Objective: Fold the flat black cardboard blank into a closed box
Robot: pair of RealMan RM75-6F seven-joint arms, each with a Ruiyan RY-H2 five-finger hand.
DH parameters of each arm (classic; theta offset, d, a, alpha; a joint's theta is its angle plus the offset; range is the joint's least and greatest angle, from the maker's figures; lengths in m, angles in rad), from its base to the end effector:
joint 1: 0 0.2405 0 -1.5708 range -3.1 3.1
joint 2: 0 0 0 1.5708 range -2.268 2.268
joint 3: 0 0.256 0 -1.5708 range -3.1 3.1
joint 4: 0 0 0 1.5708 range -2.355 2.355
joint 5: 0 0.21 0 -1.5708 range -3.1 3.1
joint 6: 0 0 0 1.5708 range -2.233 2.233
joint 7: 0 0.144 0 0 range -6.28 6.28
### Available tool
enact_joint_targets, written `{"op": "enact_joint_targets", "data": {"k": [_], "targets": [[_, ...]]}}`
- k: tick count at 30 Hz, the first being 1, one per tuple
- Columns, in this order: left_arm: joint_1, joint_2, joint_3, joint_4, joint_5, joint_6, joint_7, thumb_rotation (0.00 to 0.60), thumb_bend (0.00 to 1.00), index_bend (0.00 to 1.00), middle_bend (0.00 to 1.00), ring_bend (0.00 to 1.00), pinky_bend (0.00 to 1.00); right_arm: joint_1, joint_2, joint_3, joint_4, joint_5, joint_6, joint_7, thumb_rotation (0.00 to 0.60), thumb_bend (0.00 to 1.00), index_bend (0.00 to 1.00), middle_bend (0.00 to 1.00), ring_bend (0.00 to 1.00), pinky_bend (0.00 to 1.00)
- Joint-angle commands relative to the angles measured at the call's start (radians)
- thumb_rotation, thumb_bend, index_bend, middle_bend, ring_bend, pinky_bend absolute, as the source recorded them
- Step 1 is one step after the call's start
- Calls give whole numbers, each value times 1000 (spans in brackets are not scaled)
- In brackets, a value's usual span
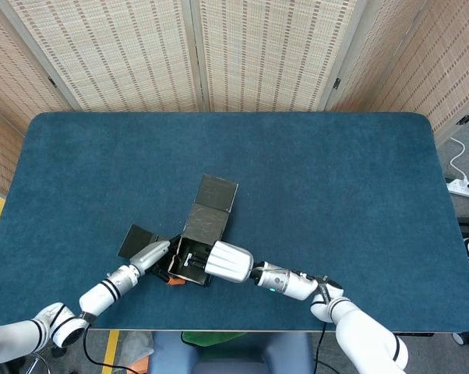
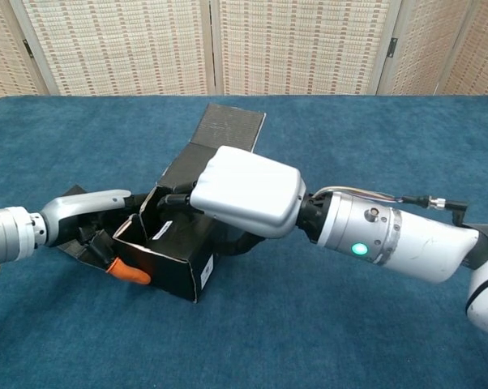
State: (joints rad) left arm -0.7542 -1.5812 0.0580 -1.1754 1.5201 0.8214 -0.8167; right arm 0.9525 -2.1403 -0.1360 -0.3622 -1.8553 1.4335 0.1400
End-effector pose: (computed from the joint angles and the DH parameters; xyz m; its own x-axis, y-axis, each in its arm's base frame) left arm -0.2137 0.3225 -0.0513 -0.0473 0.6917 0.7207 0.9633 -0.1592 0.2161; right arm -0.0829 -0.3228 -0.1205 0.4879 0.2943 0.8218 -0.1761 -0.8889 0.4229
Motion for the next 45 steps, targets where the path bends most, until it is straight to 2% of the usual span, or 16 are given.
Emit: {"op": "enact_joint_targets", "data": {"k": [1,5,11,24,32,37,45], "targets": [[7,-6,-13,-3,-25,-7,27,600,193,154,220,567,806,-2,6,0,-11,4,-10,2,600,158,336,411,739,1000],[17,-9,-28,-12,-50,-8,65,600,193,229,290,583,806,-1,18,1,-27,9,-27,-2,600,148,336,385,739,1000],[30,-13,-48,-29,-88,-13,120,600,194,286,343,596,807,3,45,4,-67,14,-44,-15,600,139,310,319,739,1000],[47,-23,-68,-41,-111,-16,151,600,194,417,455,598,810,-4,102,29,-162,30,-26,-39,600,133,272,283,739,1000],[58,-26,-86,-54,-143,-29,189,600,195,419,456,598,811,-3,183,24,-334,31,-101,-127,600,131,249,295,741,1000],[66,-22,-101,-74,-173,-40,214,600,195,416,454,601,813,0,220,32,-413,38,-150,-184,600,131,315,338,761,1000],[74,-19,-117,-90,-198,-52,245,600,193,405,447,604,819,-4,232,38,-446,37,-184,-217,600,131,359,354,764,1000]]}}
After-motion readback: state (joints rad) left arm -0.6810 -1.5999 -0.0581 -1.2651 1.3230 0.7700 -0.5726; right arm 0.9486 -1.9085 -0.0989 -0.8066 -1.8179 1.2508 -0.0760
